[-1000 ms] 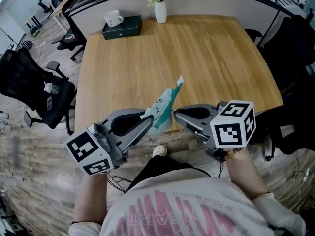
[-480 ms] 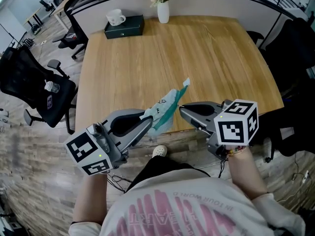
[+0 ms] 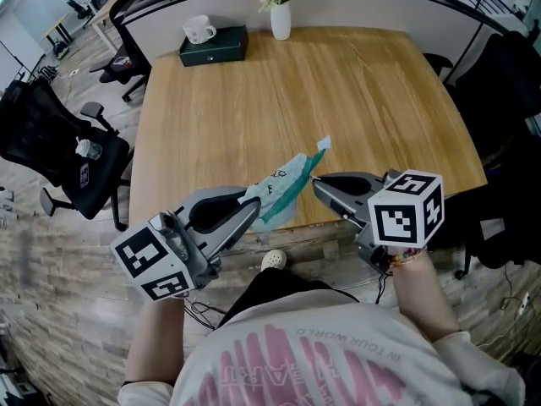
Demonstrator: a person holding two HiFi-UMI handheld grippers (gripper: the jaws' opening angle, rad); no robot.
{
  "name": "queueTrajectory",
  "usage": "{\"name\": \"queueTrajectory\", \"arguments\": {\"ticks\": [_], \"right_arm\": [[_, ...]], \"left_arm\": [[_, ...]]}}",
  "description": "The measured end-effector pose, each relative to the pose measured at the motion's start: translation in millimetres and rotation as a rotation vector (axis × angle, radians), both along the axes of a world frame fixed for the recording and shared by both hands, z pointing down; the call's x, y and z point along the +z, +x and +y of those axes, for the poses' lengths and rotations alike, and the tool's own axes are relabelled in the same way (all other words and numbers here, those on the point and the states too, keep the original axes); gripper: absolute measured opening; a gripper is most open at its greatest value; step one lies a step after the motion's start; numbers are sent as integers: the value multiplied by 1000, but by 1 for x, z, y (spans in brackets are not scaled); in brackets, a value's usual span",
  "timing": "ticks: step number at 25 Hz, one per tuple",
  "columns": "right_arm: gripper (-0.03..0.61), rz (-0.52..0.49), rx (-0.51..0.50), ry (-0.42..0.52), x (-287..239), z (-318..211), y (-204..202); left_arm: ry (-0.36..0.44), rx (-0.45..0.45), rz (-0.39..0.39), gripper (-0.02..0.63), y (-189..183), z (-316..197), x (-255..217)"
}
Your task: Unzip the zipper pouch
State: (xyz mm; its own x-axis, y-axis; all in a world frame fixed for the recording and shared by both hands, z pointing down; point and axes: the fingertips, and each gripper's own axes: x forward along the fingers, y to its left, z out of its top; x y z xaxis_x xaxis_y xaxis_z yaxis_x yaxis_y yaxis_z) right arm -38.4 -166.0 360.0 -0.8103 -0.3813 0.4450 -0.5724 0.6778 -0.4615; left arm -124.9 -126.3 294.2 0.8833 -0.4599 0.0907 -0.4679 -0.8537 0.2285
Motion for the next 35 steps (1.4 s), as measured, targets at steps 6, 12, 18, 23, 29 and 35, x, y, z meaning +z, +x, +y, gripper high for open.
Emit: {"name": "queueTrajectory", "arguments": {"ticks": [6, 12, 18, 23, 29, 35], "right_arm": [[-3, 49, 42, 12, 6, -8, 11], [-3, 77, 70, 21, 9, -13, 21], [-3, 75, 96, 11, 13, -19, 29], [-2, 96, 118, 10, 17, -25, 32], [-2, 79, 142, -5, 16, -33, 40], [0, 57, 143, -16, 16, -38, 40]], "left_arm": [[0, -5, 5, 43, -2, 0, 1], [-6, -27, 13, 43, -6, -3, 1], [-12, -35, 17, 43, -9, -7, 5], [-20, -34, 18, 43, -13, -11, 8], [-23, -49, 11, 43, -21, -15, 9], [-40, -63, 13, 43, -22, -20, 13]]}}
